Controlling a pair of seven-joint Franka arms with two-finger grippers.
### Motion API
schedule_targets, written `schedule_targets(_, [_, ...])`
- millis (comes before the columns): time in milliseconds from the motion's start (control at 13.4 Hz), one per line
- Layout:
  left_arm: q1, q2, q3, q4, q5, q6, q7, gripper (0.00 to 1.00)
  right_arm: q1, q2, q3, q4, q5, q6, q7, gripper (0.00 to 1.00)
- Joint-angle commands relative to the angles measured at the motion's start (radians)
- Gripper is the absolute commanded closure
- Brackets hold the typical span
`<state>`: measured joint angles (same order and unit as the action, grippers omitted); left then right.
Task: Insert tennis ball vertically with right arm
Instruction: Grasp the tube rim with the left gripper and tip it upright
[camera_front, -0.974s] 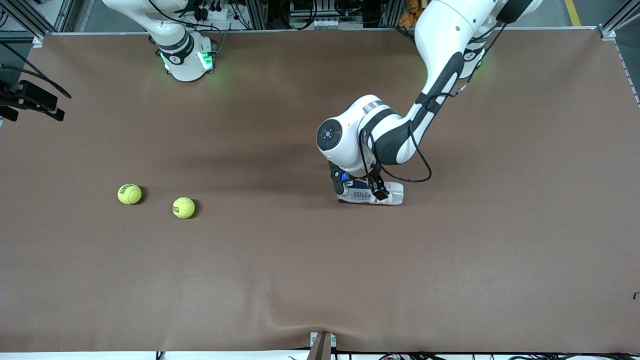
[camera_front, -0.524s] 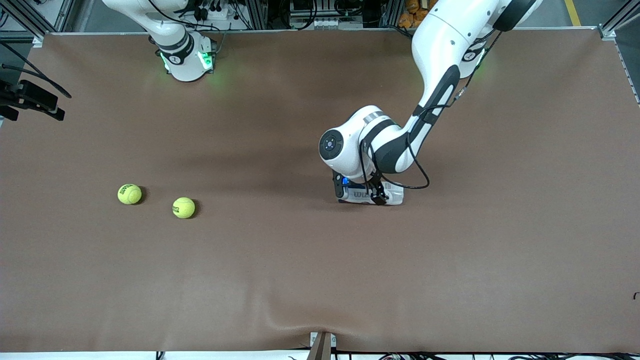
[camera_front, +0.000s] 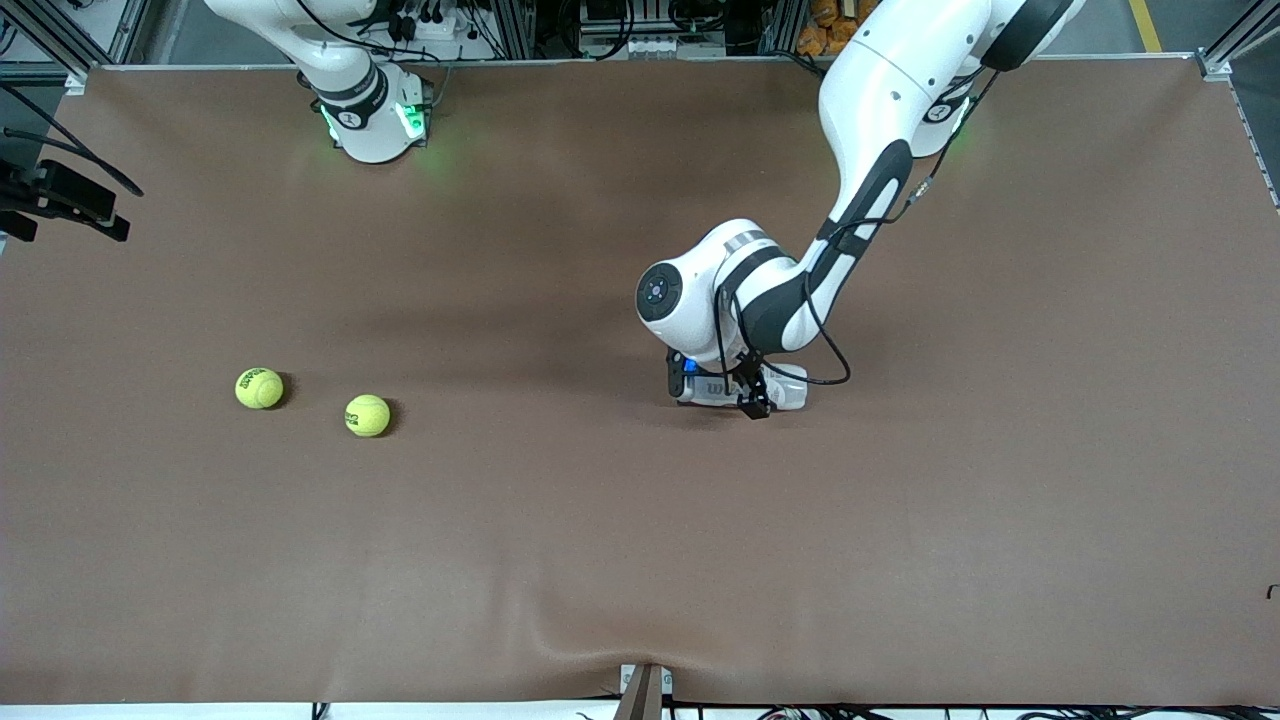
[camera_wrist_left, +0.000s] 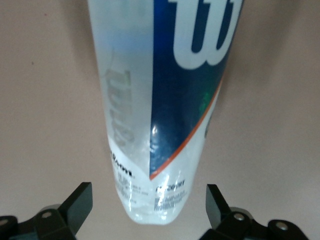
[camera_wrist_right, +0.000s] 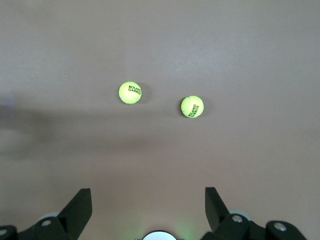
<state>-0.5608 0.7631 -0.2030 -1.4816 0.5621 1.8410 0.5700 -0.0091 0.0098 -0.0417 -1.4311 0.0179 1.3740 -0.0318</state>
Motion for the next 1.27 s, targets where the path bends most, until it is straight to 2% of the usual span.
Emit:
schedule_targets(0, [0.010, 0.013, -0.001, 0.002, 0.021, 0.006, 0.019, 0.00, -0.015, 0.004, 0.006, 0.011, 0.016, -0.012, -0.008, 0.00])
schedule_targets(1198, [0.029, 0.061, -0.001, -0.014, 0.018, 0.040, 0.021, 0.00, -0.019, 0.006, 0.006, 0.011, 0.017, -0.012, -0.008, 0.00])
